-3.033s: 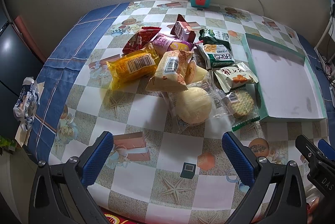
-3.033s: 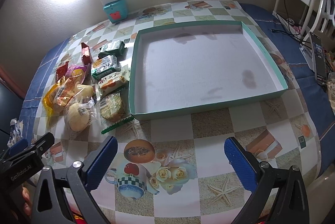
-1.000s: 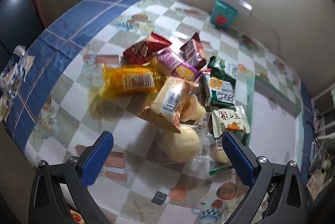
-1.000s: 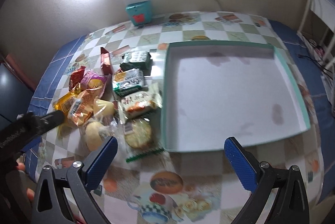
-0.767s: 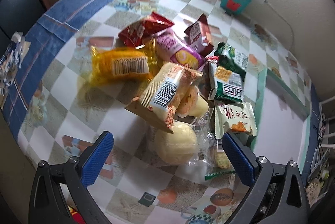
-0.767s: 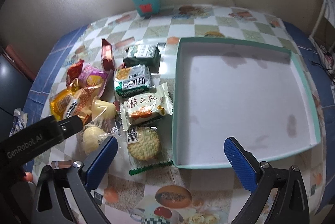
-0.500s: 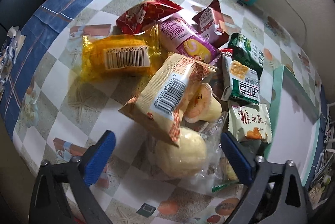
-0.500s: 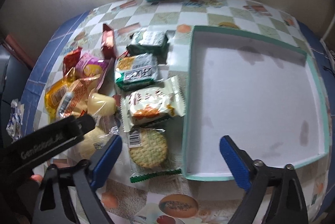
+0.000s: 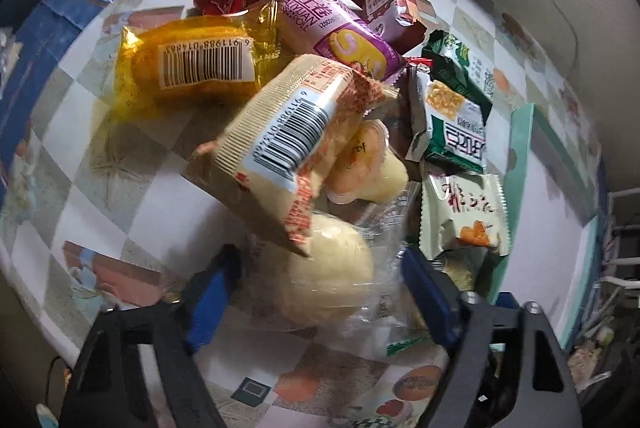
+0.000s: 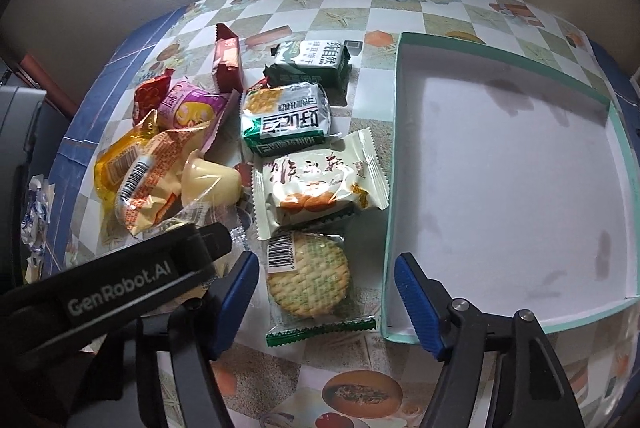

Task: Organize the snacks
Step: 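Grasp the round cracker packet with the right tool while the left tool grasps the bagged bun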

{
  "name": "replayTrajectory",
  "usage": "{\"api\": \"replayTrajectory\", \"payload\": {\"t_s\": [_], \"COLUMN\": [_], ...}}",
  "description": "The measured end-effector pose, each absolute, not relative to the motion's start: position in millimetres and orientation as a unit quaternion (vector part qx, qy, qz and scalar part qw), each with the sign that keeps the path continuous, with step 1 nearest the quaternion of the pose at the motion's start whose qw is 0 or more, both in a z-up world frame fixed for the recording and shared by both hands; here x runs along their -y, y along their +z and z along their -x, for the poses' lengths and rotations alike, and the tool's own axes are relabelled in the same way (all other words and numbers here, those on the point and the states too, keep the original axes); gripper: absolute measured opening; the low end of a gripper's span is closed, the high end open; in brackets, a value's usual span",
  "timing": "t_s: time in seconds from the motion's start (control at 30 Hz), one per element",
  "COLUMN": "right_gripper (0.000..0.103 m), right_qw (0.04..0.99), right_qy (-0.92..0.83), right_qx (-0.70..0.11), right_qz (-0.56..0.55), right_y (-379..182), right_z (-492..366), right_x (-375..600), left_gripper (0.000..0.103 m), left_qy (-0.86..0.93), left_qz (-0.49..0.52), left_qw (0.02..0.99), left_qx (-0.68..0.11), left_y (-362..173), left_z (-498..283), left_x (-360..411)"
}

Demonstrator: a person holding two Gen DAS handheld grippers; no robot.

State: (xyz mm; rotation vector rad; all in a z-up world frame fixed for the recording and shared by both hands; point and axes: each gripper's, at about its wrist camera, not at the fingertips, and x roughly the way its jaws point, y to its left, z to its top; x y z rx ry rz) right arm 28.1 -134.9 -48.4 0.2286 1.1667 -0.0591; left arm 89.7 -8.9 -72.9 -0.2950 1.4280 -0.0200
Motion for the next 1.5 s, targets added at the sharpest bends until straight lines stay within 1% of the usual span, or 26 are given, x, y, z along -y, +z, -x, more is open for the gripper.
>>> {"api": "replayTrajectory", "payload": {"t_s": [0.13, 0.23, 0.33, 0.57, 0.87, 1.33, 1.5], "right_gripper": [0.072, 0.068, 0.067, 0.063, 0.062, 0.062, 0.055], "right_qw": [0.830, 0.831, 0.833, 0.836, 0.823, 0.803, 0.809], "right_qy": [-0.027, -0.029, -0.028, -0.001, -0.021, -0.013, -0.022], "right_qx": [-0.547, -0.546, -0.542, -0.538, -0.559, -0.588, -0.583], "right_qz": [-0.105, -0.105, -0.105, -0.105, -0.101, -0.094, -0.070], "right_y": [-47, -46, -43, -38, -56, -78, -80], "right_z": [-29, -30, -29, -32, -37, -38, -37], "right_x": [133, 132, 131, 122, 121, 108, 103], "left_gripper": [0.079, 0.078, 0.078, 0.078, 0.078, 0.078, 0.078], "left_qy": [-0.010, -0.005, 0.004, 0.012, 0.010, 0.013, 0.014], "left_qz": [0.137, 0.138, 0.151, 0.167, 0.176, 0.174, 0.173], "left_qw": [0.748, 0.749, 0.747, 0.744, 0.741, 0.742, 0.743], "left_qx": [-0.650, -0.648, -0.647, -0.647, -0.648, -0.647, -0.647], "left_y": [-73, -70, -69, -68, -62, -63, -63], "left_z": [-88, -86, -86, -87, -84, -84, -84], "left_x": [2, -6, -20, -42, -61, -58, -60]}}
